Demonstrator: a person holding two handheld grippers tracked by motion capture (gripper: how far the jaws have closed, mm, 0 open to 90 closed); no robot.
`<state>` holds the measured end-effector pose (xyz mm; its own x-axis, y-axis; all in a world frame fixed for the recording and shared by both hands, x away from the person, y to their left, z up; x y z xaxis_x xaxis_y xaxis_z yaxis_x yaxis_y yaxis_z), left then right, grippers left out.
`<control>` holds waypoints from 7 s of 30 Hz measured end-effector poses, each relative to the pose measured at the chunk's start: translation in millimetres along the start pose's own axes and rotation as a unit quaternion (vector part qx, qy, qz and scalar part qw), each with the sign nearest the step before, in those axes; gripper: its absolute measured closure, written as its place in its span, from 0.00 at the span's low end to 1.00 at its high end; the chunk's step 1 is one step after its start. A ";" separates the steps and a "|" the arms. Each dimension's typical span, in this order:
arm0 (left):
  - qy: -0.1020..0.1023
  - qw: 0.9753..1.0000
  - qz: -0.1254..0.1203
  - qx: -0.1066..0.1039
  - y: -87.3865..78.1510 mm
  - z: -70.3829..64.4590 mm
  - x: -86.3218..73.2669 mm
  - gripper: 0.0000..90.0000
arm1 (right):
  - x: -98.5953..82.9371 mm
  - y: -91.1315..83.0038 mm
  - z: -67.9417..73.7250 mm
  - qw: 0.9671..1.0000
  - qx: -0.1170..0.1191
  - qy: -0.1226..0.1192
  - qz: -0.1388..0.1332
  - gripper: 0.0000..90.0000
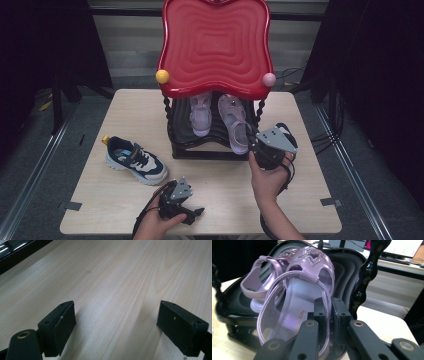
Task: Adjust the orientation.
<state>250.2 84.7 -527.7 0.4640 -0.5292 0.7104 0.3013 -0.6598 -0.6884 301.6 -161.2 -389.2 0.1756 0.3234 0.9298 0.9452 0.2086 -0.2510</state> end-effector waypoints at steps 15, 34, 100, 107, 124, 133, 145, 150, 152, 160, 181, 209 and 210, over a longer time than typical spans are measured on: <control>-0.005 1.000 -0.004 0.002 0.6 -0.6 0.1 0.16 | 5.1 23.5 3.9 0.999 -0.040 0.003 -0.003 0.92; -0.004 1.000 -0.005 0.002 0.6 -0.5 0.3 0.16 | 9.5 51.8 23.3 0.997 -0.070 0.021 -0.004 0.92; -0.003 1.000 -0.005 0.002 0.6 -0.3 0.3 0.16 | 5.1 86.1 37.7 0.995 -0.088 0.010 0.035 0.87; -0.003 1.000 -0.005 0.002 0.6 -0.4 0.3 0.16 | 5.6 83.2 34.4 0.996 -0.078 0.016 0.033 0.77; -0.004 1.000 -0.005 0.002 0.7 -0.6 0.3 0.16 | 7.0 54.3 29.0 0.999 -0.024 0.017 0.028 0.58; -0.005 1.000 -0.004 0.001 0.6 -0.6 0.1 0.16 | 4.6 35.2 25.9 0.998 0.039 0.015 0.047 0.43; 0.001 1.000 0.000 0.002 0.1 0.0 0.1 0.16 | -13.2 23.9 29.2 0.989 0.124 0.007 0.079 0.34; 0.001 1.000 0.000 0.002 0.1 0.0 0.1 0.16 | -19.6 17.7 29.6 0.984 0.155 0.009 0.085 0.31; 0.001 1.000 0.000 0.002 0.1 0.0 0.1 0.16 | -22.6 15.9 29.7 0.981 0.170 0.008 0.089 0.29; 0.000 1.000 0.000 0.001 0.1 0.0 0.1 0.16 | -37.5 8.4 24.8 0.975 0.197 0.014 0.103 0.24; 0.000 1.000 0.000 0.002 0.1 -0.1 0.1 0.16 | -83.9 -7.2 14.3 0.959 0.256 -0.004 0.125 0.16; 0.000 1.000 -0.001 0.002 0.2 -0.1 0.1 0.16 | -140.7 -10.6 20.1 0.933 0.315 -0.010 0.173 0.16; 0.000 1.000 -0.001 0.002 0.1 -0.1 0.1 0.16 | -142.7 -10.2 21.1 0.930 0.322 -0.017 0.175 0.16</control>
<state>250.2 84.5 -527.7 0.4639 -0.5282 0.7112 0.3052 -0.6584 -0.6880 261.1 -189.9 -525.0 0.4222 0.5022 0.7547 0.4695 0.5910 -0.6559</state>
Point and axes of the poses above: each handheld gripper's, and its own axes: y roughly forward along the jaws, x roughly out of its top, z roughly to its left, the point moved 3 cm from there along y, roughly forward along the jaws, and after that the axes turned 9 degrees about -y, right-handed, at the moved point
